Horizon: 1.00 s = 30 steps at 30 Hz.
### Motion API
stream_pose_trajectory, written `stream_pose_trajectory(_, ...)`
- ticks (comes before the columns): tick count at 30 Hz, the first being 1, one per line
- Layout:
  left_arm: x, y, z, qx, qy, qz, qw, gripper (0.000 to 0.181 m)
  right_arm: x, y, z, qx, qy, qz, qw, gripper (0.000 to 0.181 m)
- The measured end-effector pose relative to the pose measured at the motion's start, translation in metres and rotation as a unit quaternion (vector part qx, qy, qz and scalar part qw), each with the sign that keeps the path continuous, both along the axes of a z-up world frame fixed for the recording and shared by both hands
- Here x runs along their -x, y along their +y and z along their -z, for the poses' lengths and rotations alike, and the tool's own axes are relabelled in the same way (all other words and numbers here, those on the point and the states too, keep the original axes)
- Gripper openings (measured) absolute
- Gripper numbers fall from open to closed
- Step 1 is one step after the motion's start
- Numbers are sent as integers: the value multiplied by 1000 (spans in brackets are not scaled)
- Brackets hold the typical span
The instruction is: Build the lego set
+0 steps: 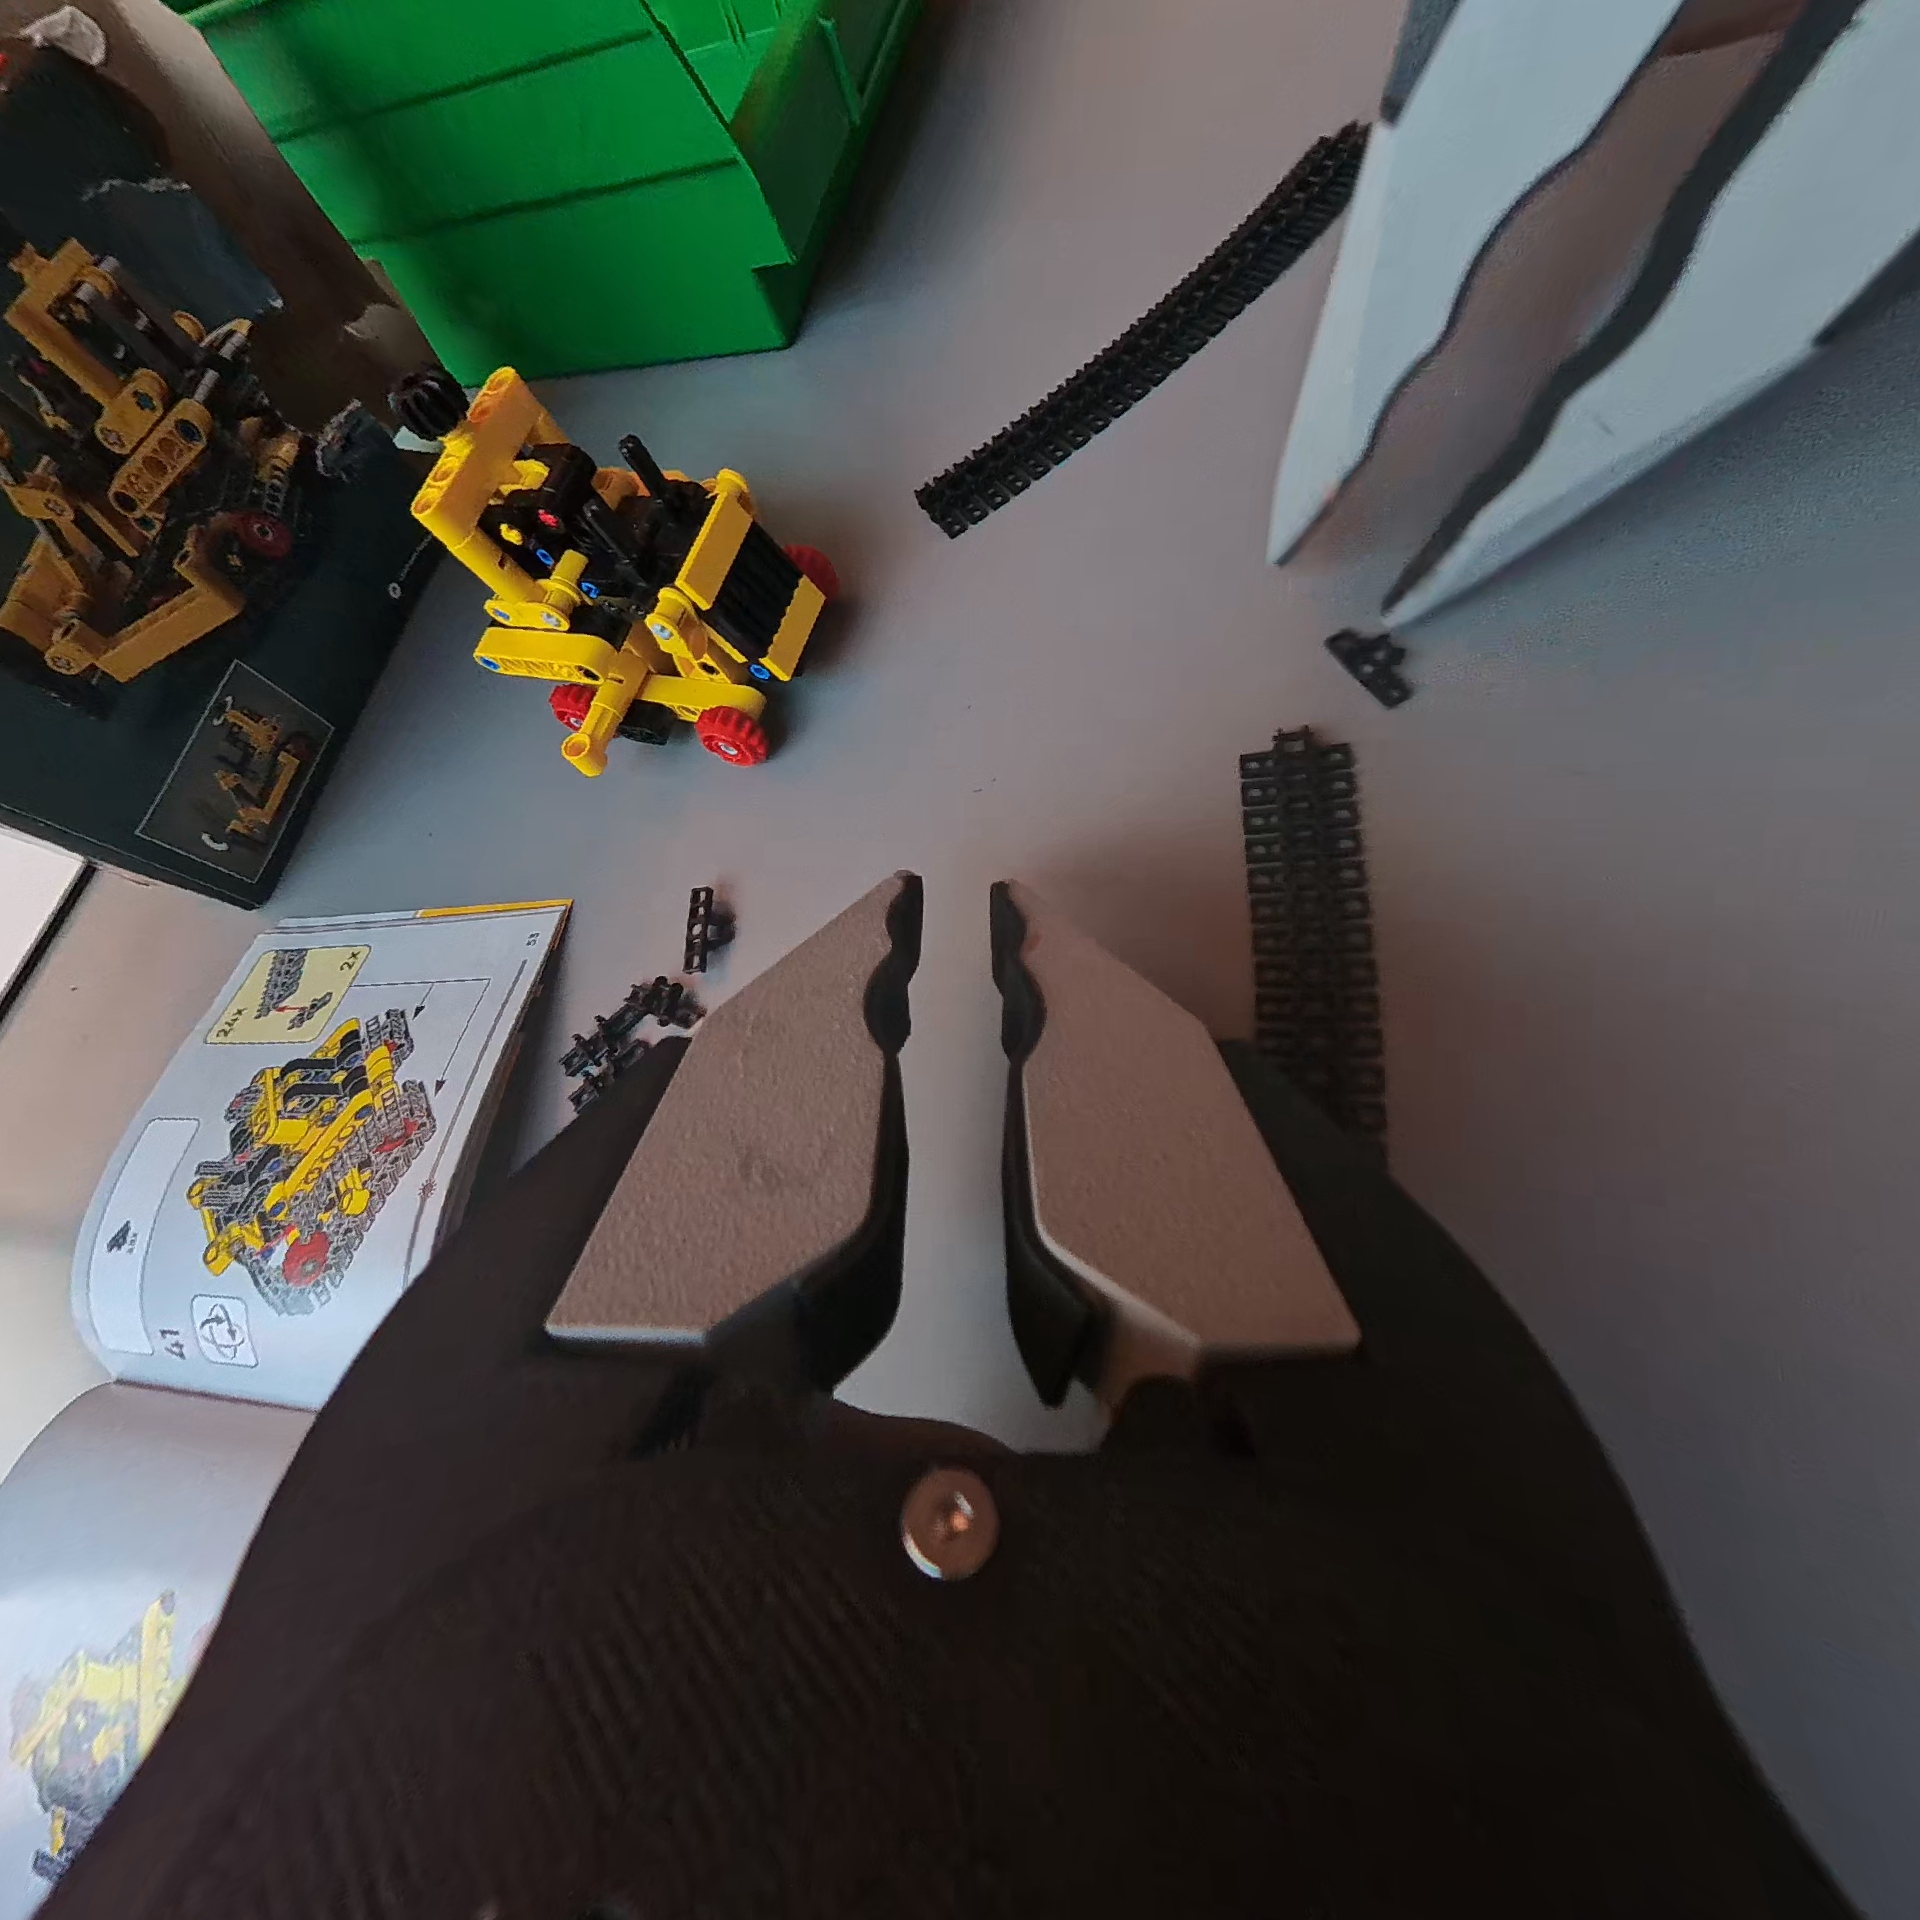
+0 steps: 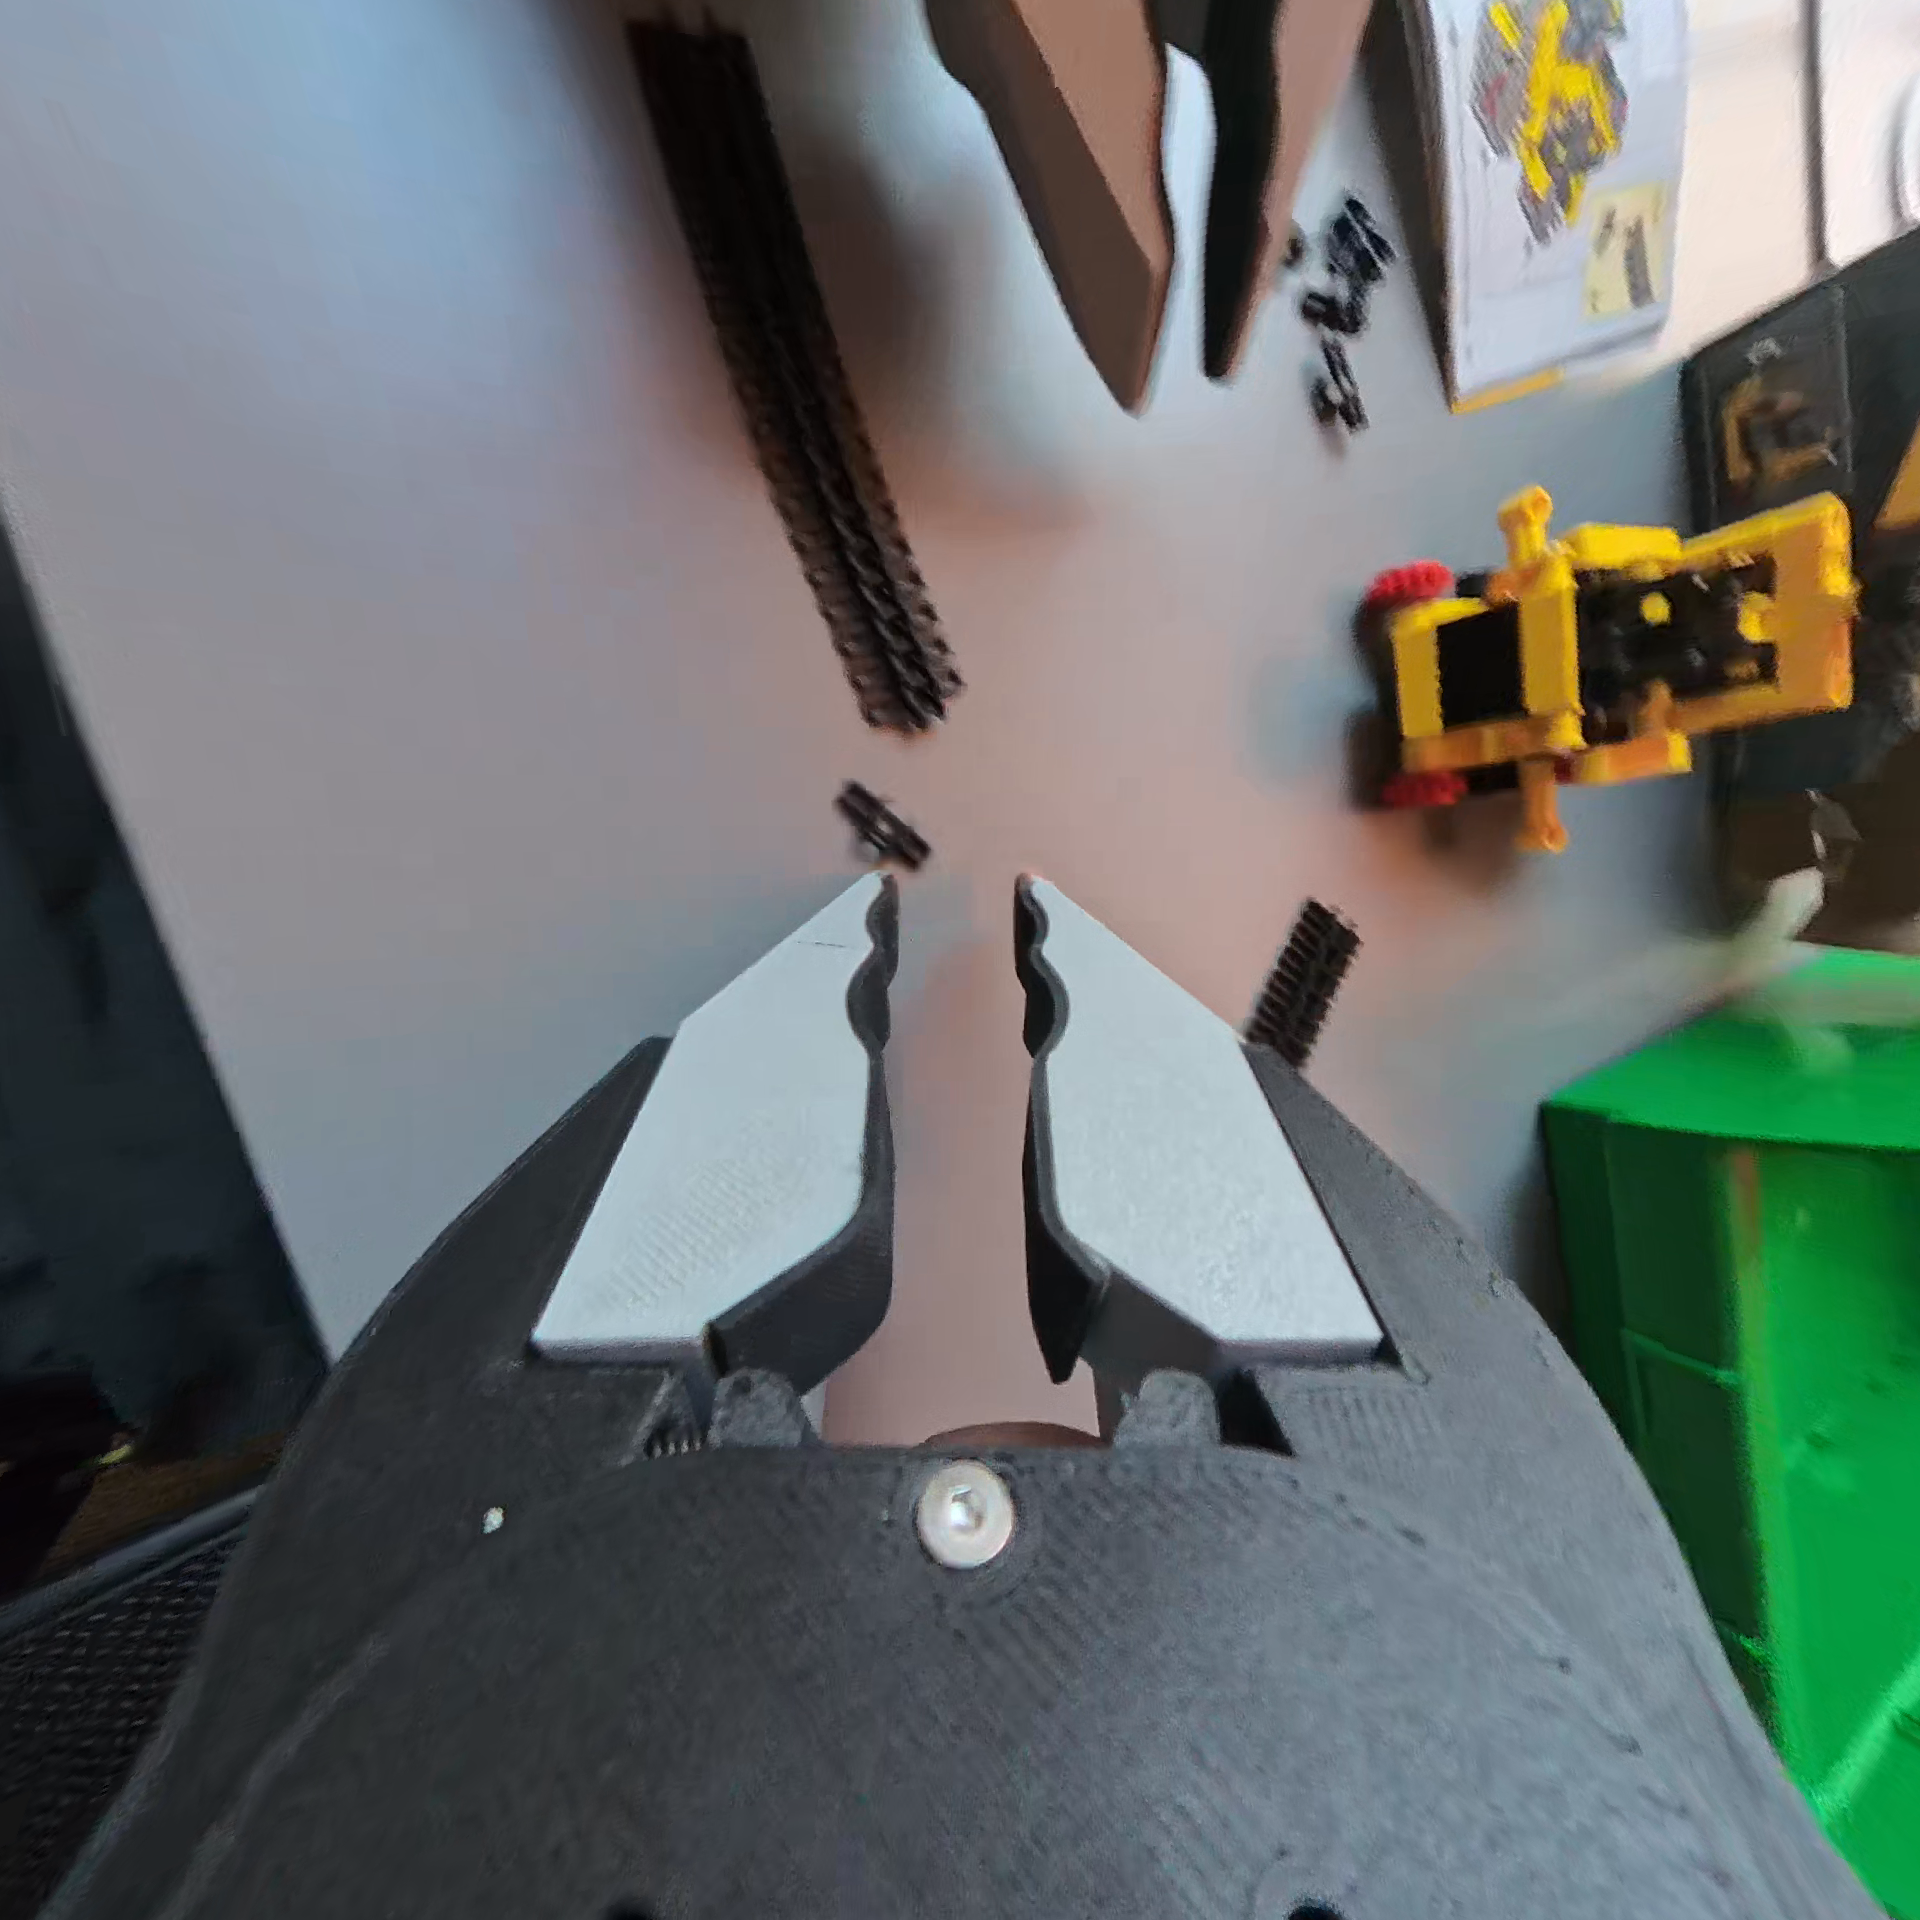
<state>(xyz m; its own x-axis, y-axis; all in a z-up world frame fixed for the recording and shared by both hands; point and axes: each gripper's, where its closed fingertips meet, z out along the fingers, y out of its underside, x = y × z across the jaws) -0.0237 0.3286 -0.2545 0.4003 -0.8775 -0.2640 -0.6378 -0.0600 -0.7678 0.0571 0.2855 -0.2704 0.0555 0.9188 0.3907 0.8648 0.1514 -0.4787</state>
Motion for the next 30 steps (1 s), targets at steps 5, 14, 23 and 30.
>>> stream_pose_trajectory(5,0,0,-1,-3,1,1,1000,10,-7,11,-8,14,33,38,999,20)
stream_pose_trajectory(14,-14,-31,-5,46,-24,80,995,12,4,-12,-4,51,55,-9,997,16)
stream_pose_trajectory(23,-14,-29,-1,38,-16,80,996,11,8,-12,0,97,88,-91,987,9)
stream_pose_trajectory(30,-16,-33,2,47,-11,87,995,11,10,-10,-2,106,105,-114,982,9)
